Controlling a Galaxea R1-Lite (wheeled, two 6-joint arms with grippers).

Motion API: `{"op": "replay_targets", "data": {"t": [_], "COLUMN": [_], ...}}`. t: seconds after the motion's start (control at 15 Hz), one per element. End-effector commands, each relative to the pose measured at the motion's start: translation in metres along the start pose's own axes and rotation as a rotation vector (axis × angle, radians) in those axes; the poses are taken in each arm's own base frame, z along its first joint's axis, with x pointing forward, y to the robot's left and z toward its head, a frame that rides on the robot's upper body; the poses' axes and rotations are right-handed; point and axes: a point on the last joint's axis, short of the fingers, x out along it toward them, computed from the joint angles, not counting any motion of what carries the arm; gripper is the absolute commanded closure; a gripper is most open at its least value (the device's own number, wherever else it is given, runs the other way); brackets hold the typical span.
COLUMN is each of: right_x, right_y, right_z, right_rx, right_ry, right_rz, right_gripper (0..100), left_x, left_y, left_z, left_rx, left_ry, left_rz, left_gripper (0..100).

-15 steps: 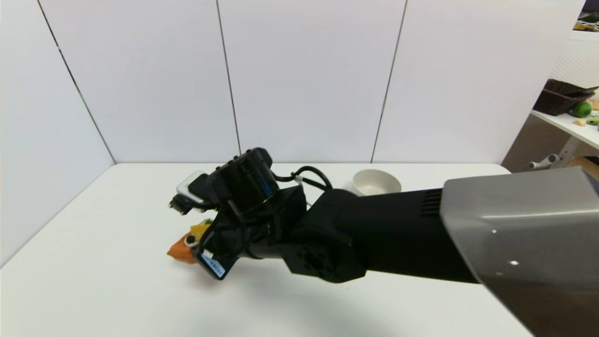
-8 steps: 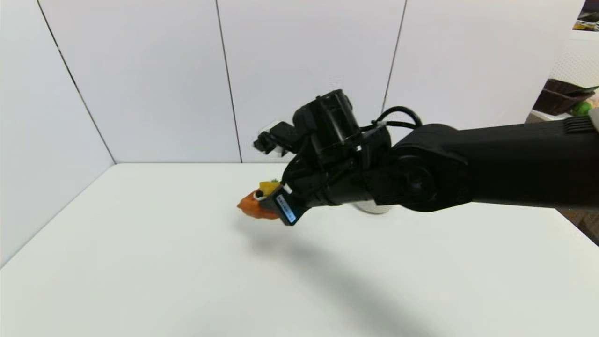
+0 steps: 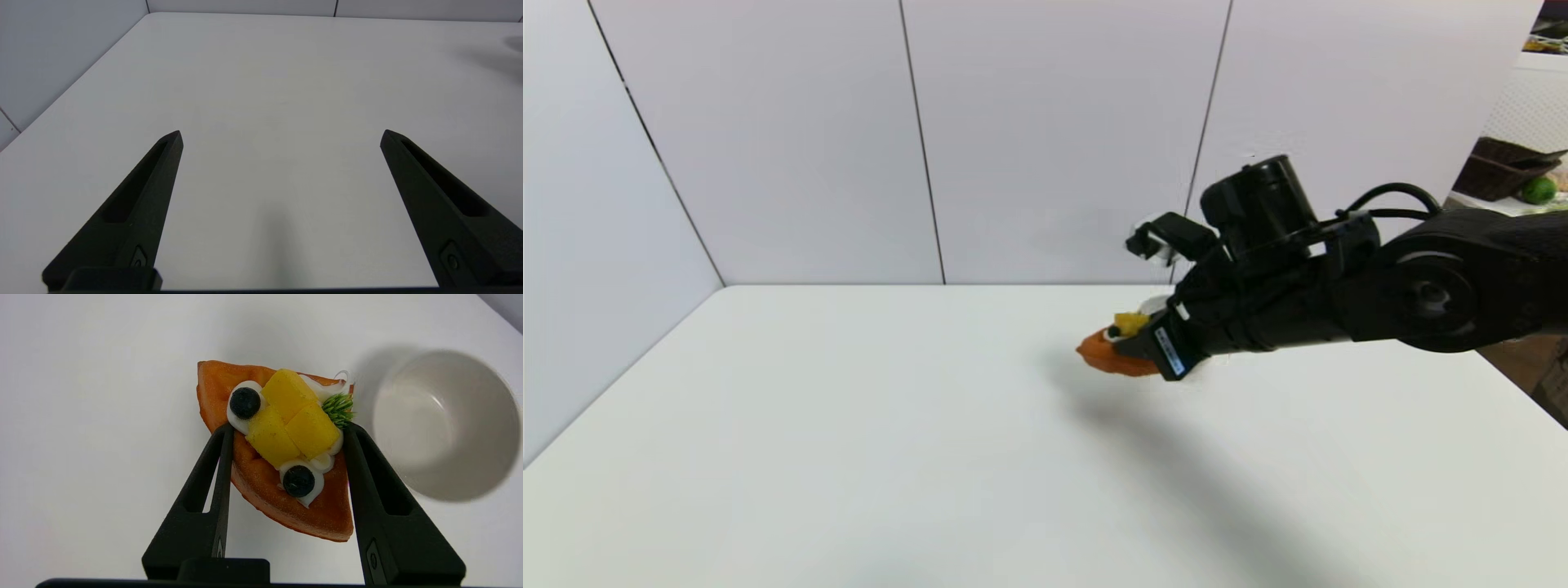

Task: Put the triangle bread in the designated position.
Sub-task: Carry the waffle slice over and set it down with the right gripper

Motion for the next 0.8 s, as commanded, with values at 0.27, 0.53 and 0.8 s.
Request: {"op": "replay_targets", "data": {"t": [0.27,0.53,0.8], "right_x": [-0.018,-0.011,0.011], "right_y": [-0.027,-0.034,-0.039], "right_z": [-0.039,-0.063,-0.076], "right_rx": [-0.001,-0.012,-0.010], "right_ry": [0.089,0.139,0.115], "right_rz": [-0.060,-0.075,-0.096], "right_gripper": [100,100,100], "left_x": [0.000,0.000,0.000], "left_y": [0.000,0.000,0.000], "left_z": [0.000,0.000,0.000], "left_rx": [0.000,0.000,0.002], "left_ry": [0.001,-0.002,-0.002], "left_rz": [0.000,0.000,0.000], "left_gripper": [0,0,0]}}
